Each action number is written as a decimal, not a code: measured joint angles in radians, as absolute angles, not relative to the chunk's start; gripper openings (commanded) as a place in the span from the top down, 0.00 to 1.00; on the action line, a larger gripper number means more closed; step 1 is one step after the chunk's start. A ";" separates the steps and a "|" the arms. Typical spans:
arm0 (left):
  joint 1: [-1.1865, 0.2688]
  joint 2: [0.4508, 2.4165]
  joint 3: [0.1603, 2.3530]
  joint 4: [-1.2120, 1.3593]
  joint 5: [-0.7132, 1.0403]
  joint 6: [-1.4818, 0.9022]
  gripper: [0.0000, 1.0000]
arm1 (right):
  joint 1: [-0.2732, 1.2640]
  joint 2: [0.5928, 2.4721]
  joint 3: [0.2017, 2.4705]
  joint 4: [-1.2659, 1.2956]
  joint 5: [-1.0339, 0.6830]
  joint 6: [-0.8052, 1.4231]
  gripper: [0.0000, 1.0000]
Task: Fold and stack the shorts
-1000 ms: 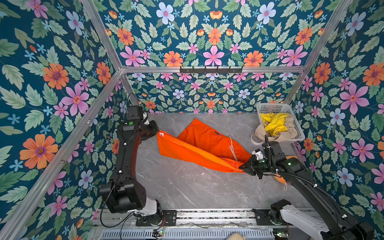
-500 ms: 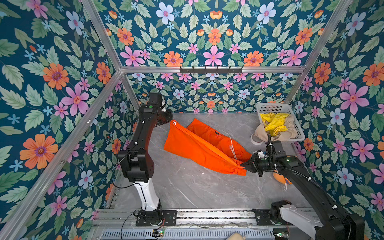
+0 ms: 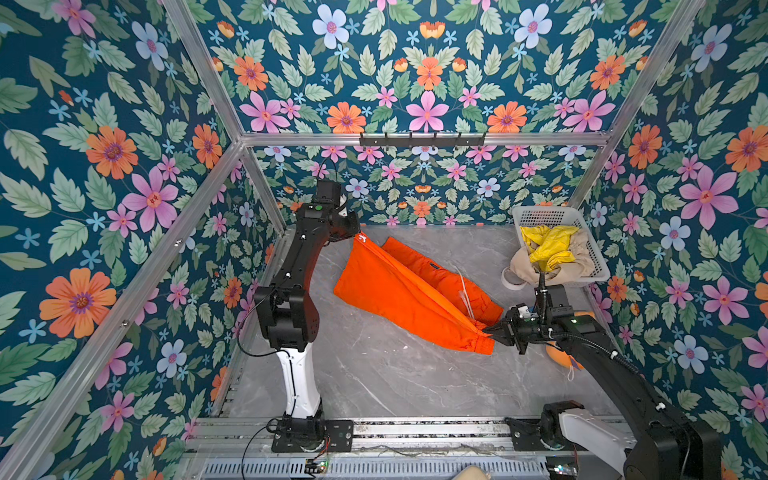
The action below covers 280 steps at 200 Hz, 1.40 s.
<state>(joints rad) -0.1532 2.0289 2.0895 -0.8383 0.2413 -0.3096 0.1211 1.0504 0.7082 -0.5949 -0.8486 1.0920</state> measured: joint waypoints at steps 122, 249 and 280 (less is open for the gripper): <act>-0.182 1.998 2.066 -0.759 0.240 -0.313 0.98 | 0.114 1.049 0.662 -0.556 -0.861 1.092 0.97; -0.183 1.834 1.996 -0.688 0.241 -0.307 0.98 | 0.110 0.998 0.709 -0.596 -0.862 1.092 0.98; -0.183 1.822 1.966 -0.690 0.227 -0.307 0.98 | 0.110 1.001 0.716 -0.613 -0.860 1.088 0.98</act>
<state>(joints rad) -0.1829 1.8221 1.9659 -0.6899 0.2272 -0.3069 0.1104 1.0012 0.7162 -0.6132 -0.8600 1.0878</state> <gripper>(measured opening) 0.051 0.078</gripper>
